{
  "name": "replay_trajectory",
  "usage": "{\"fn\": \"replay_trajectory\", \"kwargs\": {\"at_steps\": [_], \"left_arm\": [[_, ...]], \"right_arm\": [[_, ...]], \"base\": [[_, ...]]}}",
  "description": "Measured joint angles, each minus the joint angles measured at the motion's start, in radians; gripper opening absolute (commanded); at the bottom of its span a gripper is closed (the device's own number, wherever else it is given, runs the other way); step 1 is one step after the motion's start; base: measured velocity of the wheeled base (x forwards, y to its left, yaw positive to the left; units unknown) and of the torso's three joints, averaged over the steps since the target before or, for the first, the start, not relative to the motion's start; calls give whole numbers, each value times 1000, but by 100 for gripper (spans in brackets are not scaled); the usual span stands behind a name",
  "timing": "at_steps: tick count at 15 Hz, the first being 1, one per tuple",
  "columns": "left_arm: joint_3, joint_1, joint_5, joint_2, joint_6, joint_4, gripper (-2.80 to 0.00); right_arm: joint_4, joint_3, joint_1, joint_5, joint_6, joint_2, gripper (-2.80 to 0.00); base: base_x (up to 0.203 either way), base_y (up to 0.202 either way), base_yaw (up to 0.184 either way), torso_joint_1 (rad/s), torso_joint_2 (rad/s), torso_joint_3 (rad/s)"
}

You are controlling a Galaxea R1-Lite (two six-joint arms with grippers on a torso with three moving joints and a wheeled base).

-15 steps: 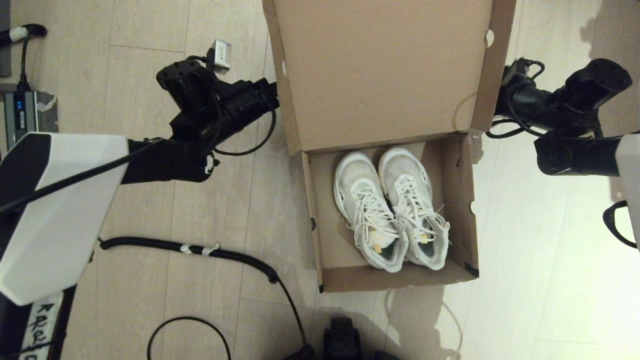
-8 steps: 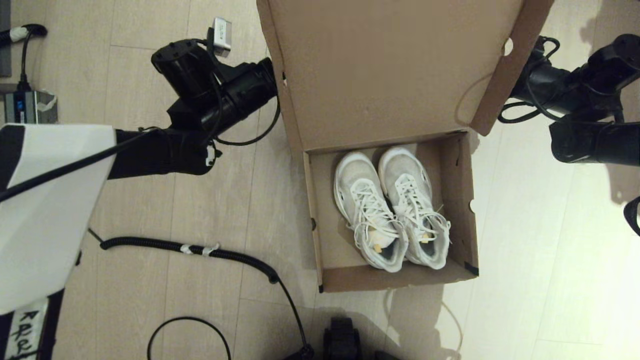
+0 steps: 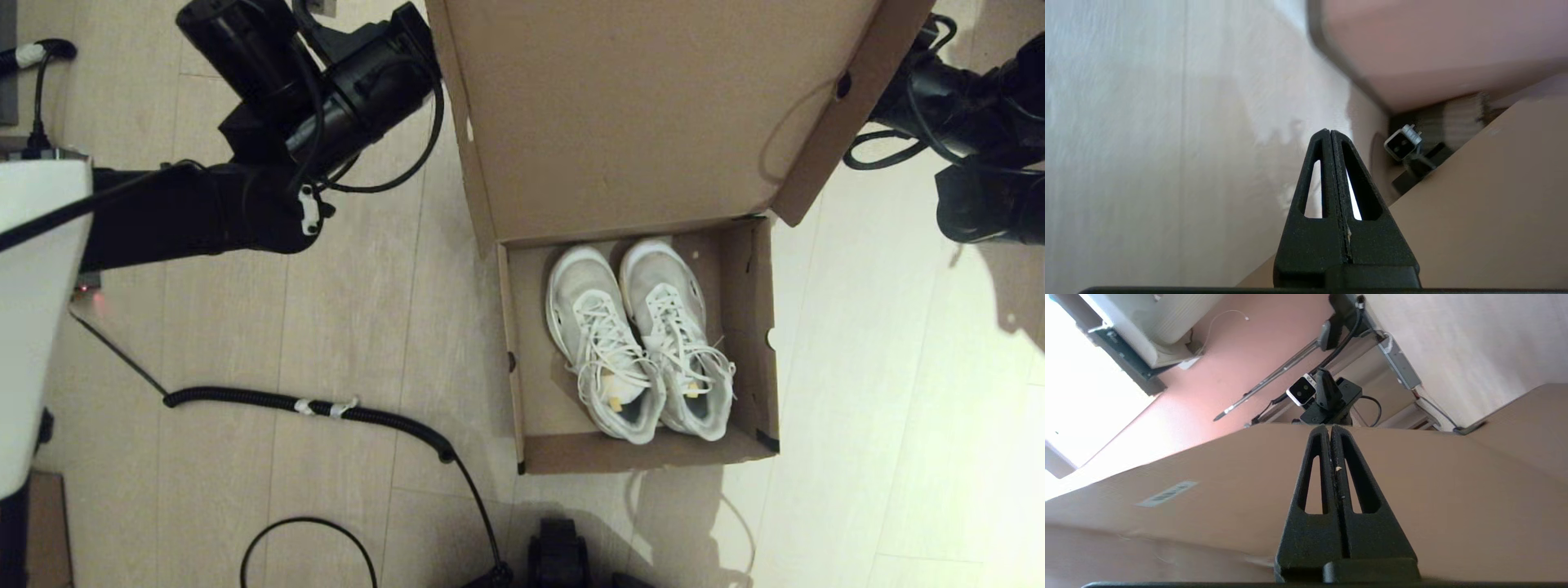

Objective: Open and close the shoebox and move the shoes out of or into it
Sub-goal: Close the shoe box

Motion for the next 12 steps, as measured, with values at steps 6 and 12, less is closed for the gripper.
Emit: {"fn": "replay_trajectory", "kwargs": {"at_steps": [6, 12], "left_arm": [[14, -71, 9, -68, -32, 7, -280], [132, -134, 10, -155, -32, -2, -280]], "right_arm": [[1, 43, -11, 0, 37, -88, -280], [0, 100, -20, 6, 63, -175, -280]], "base": [[0, 0, 0, 0, 0, 0], [0, 0, 0, 0, 0, 0]]}}
